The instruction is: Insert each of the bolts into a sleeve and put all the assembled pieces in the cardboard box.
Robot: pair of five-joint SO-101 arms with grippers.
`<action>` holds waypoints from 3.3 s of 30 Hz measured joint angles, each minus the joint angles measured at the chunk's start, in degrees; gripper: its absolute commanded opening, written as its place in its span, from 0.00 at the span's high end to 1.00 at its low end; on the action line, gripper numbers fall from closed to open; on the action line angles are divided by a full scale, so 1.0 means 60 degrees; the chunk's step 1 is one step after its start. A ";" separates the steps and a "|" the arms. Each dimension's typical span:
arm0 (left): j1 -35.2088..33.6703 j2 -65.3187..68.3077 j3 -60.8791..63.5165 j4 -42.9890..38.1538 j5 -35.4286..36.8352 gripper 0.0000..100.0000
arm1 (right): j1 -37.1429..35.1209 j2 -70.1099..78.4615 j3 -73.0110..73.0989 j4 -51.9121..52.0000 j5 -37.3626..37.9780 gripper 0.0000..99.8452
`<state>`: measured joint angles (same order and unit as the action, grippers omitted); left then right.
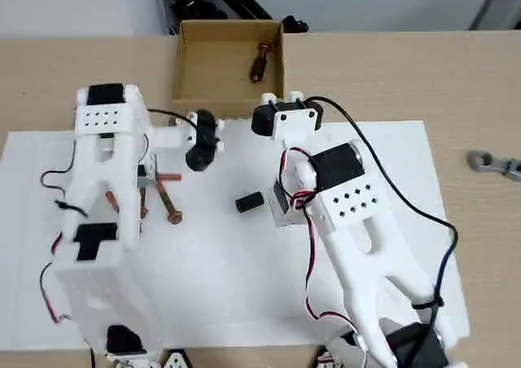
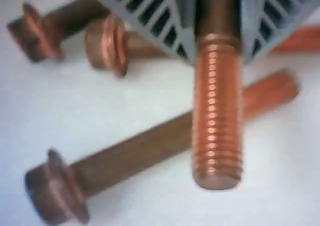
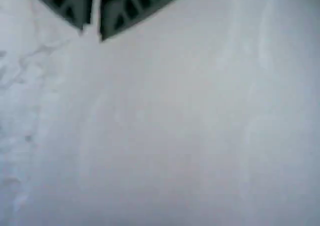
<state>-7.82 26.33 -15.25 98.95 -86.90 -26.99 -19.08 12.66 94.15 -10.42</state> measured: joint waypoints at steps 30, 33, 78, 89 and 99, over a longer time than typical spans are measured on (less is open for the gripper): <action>0.0484 -0.0615 -0.0586 -0.0044 0.4059 0.79 | -0.0015 0.0000 0.0352 -0.0029 0.0000 0.99; 0.0440 -0.1363 -0.0586 -0.0029 0.6037 0.79 | -0.0015 0.0000 0.0352 -0.0029 0.0000 0.99; -0.0220 -0.1495 0.2462 -0.1919 2.4205 0.79 | -0.0015 0.0000 0.0352 -0.0996 -0.2344 0.99; -0.0234 -0.0777 0.2432 -0.2183 2.4630 0.91 | -0.0015 0.0000 0.0352 -0.0996 -0.2344 0.99; -0.0396 -0.0777 0.2432 -0.2271 2.4630 0.92 | -0.0015 0.0000 0.0352 -0.0996 -0.2344 0.99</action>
<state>-10.20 21.67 -0.66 85.32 60.88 -27.08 -19.08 14.77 88.18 -24.48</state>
